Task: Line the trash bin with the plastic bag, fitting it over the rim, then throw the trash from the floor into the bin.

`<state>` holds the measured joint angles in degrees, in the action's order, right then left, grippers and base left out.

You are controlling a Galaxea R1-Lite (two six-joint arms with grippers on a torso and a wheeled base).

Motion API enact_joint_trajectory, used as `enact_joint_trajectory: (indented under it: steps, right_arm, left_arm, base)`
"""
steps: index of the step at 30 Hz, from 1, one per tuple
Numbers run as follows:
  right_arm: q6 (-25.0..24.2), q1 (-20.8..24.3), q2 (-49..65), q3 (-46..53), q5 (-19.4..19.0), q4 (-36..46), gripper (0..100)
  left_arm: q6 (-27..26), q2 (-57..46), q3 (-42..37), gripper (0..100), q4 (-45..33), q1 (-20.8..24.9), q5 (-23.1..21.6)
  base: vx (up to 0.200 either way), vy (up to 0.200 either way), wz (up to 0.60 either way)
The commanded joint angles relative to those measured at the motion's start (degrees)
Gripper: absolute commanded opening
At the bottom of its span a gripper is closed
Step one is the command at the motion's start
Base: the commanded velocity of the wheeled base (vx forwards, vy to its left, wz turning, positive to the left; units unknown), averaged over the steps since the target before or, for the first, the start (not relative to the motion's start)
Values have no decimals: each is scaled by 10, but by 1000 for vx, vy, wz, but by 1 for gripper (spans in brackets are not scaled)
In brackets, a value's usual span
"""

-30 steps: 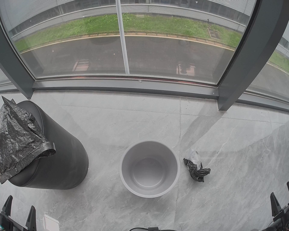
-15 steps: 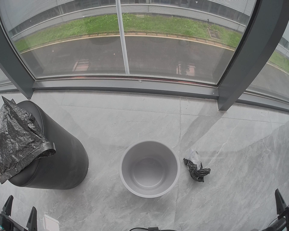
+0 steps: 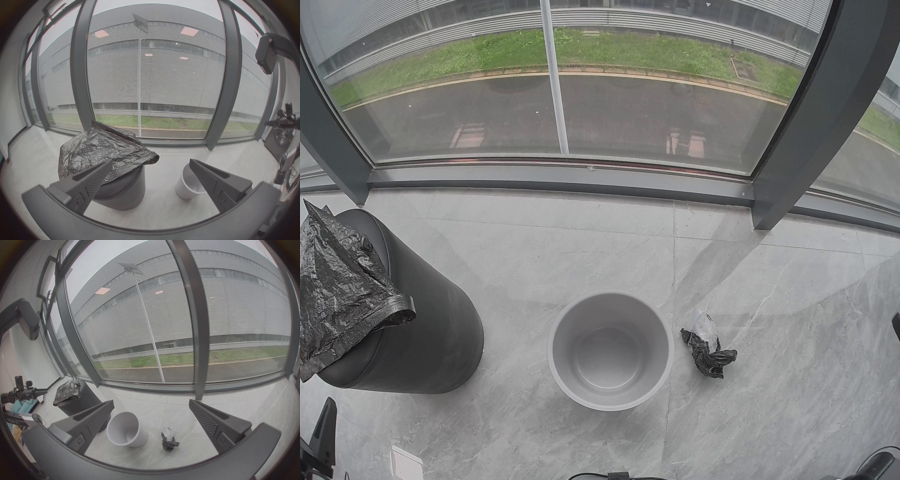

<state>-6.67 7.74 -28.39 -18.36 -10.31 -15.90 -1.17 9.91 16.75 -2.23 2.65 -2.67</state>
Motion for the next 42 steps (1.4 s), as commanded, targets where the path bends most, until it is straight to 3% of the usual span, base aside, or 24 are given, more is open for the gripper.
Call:
enact_joint_trajectory:
  steps: [1, 2, 5, 9, 14, 17, 18, 21, 30, 33, 42]
  right_arm:
    - [-21, 80, -289, -39, -28, -172, 100]
    - [-24, 80, -295, -39, -28, -176, 100]
    - [-40, 83, -350, -34, -27, -228, 100]
    - [-41, 83, -369, -26, -20, -244, 100]
    - [-42, 81, -374, -26, -18, -244, 100]
    - [-42, 81, -374, -26, -18, -243, 100]
    - [-42, 81, -376, -26, -19, -243, 100]
    - [-44, 78, -381, -26, -19, -243, 100]
    - [-44, 76, -388, -21, -19, -243, 100]
    - [-44, 76, -403, -19, -19, -244, 100]
    - [-44, 76, -427, -9, -19, -265, 100]
  left_arm:
    - [-117, 146, 40, 100, -7, 17, -28]
    - [-123, 151, 42, 100, -7, 17, -28]
    - [-212, 213, 68, 100, -6, 17, -22]
    - [-263, 267, 87, 100, 18, 25, -23]
    - [-421, 339, 86, 100, 55, 19, -13]
    - [-446, 361, 79, 100, 66, 15, 9]
    - [-497, 373, 65, 100, 82, 16, 40]
    - [-552, 375, 50, 100, 122, 17, 74]
    - [-555, 378, -5, 100, 223, 12, 115]
    - [-551, 397, -8, 100, 232, 15, 139]
    - [-548, 441, 0, 100, 234, 16, 143]
  base:
    - [0, 0, 0]
    - [0, 0, 0]
    - [0, 0, 0]
    - [0, 0, 0]
    - [0, 0, 0]
    - [0, 0, 0]
    - [0, 0, 0]
    - [0, 0, 0]
    - [0, 0, 0]
    - [0, 0, 0]
    - [0, 0, 0]
